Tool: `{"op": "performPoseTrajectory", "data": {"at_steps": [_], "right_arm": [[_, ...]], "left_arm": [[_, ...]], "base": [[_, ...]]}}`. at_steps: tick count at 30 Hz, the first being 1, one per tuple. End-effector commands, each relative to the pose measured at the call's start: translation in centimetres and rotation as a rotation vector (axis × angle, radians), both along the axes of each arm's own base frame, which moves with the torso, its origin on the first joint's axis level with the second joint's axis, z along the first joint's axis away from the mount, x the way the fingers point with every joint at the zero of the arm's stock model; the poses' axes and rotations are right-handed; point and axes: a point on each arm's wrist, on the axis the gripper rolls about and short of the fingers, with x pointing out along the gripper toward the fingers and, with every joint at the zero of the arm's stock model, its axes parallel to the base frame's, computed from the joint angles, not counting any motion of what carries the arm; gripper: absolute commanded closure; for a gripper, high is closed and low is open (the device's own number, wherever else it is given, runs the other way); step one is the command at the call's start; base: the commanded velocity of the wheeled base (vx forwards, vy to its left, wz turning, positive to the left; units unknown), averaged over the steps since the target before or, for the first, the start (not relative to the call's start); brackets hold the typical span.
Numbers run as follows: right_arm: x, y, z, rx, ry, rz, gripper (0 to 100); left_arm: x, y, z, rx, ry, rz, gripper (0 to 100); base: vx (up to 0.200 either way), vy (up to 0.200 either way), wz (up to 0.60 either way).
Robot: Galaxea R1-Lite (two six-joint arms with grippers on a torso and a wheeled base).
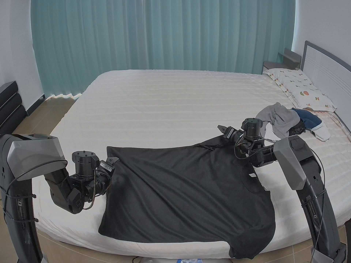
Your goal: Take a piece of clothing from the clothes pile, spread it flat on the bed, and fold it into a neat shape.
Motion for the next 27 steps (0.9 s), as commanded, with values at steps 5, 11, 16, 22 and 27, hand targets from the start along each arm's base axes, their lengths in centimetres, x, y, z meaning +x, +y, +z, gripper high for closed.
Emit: {"op": "performPoseTrajectory", "data": {"at_steps": [5, 11, 16, 22, 27], "right_arm": [[-0.4, -4.6, 1.8, 0.026, 0.046, -0.067, 0], [-1.8, -6.0, -1.3, 0.032, 0.167, -0.029, 0], [-2.4, -6.5, -1.8, 0.062, 0.208, 0.006, 0], [-2.8, -6.5, -3.0, 0.067, 0.249, 0.03, 0], [-2.9, -6.2, -4.0, 0.063, 0.266, 0.034, 0]], "left_arm": [[0.0, 0.0, -0.1, -0.001, 0.002, 0.0, 0], [0.6, 0.5, 0.2, -0.017, -0.017, 0.019, 0], [1.9, 2.1, 1.1, -0.016, -0.053, 0.066, 0], [2.3, 2.8, 1.7, -0.018, -0.074, 0.078, 0], [3.9, 3.7, 2.2, 0.029, -0.104, 0.081, 0]], "base": [[0.0, 0.0, 0.0], [0.0, 0.0, 0.0], [0.0, 0.0, 0.0], [0.0, 0.0, 0.0], [0.0, 0.0, 0.0]]}}
